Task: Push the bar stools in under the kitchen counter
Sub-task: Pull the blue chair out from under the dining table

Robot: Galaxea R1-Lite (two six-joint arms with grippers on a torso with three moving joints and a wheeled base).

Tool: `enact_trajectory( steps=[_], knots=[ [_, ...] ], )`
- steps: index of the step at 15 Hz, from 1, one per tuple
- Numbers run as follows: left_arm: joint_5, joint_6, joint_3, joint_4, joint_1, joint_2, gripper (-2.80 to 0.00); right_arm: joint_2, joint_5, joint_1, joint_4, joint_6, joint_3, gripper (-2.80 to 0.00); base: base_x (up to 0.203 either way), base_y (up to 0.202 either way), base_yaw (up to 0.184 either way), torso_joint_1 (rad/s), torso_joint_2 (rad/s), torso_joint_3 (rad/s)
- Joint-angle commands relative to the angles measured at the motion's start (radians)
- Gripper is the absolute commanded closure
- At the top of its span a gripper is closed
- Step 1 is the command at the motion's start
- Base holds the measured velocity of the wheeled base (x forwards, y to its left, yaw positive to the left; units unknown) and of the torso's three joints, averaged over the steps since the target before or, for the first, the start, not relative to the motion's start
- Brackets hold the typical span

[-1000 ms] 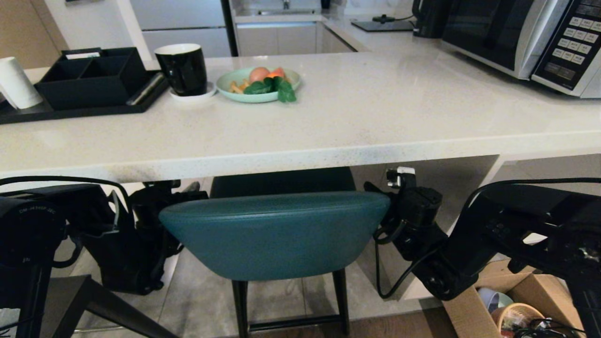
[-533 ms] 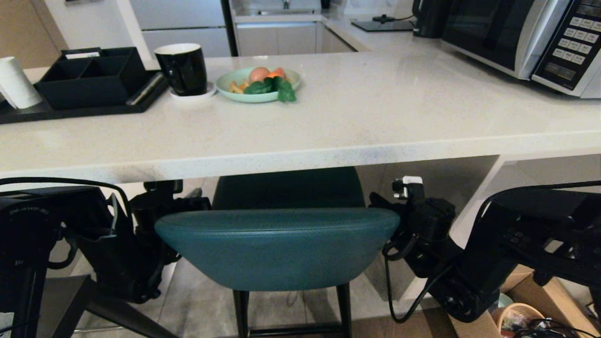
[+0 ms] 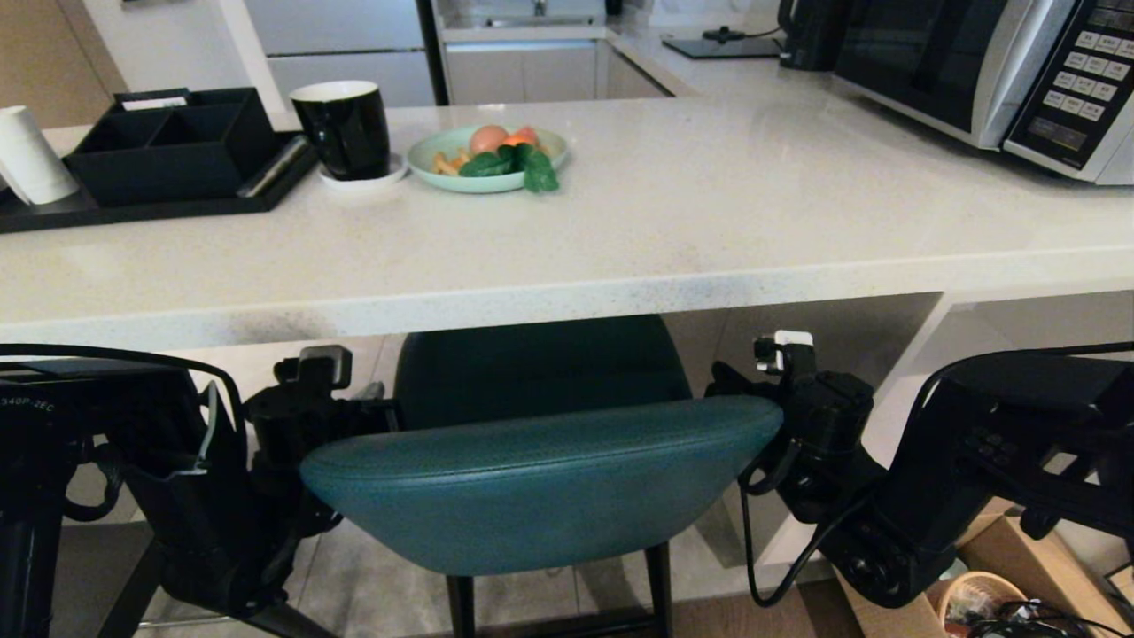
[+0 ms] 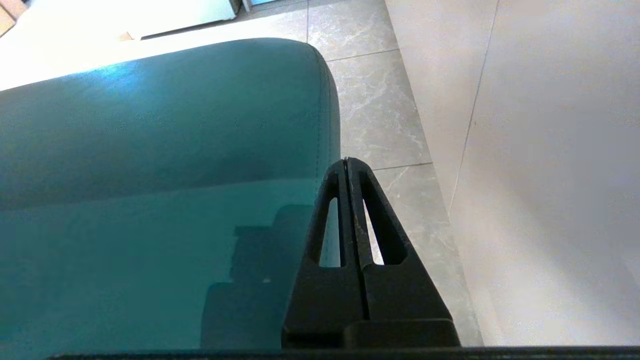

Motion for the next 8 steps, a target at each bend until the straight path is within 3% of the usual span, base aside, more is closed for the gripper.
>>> enact_trajectory(
  steps=[1, 5, 8],
  knots=[
    [-0.002, -0.003, 0.0, -0.016, -0.003, -0.003, 0.0, -0.001, 0.003, 0.004, -0.009, 0.0, 0.003, 0.0, 0.0, 0.0, 0.0, 0.0, 0.0, 0.0],
    [-0.003, 0.003, -0.011, -0.016, -0.001, 0.019, 0.0, -0.001, -0.012, 0.006, -0.009, 0.002, 0.008, 0.0, 0.0, 0.0, 0.0, 0.0, 0.0, 0.0],
    [-0.003, 0.003, -0.012, -0.016, -0.001, 0.02, 0.0, 0.001, -0.012, 0.005, -0.009, 0.002, 0.008, 0.0, -0.176, 0.0, -0.001, -0.001, 0.0, 0.003]
  ],
)
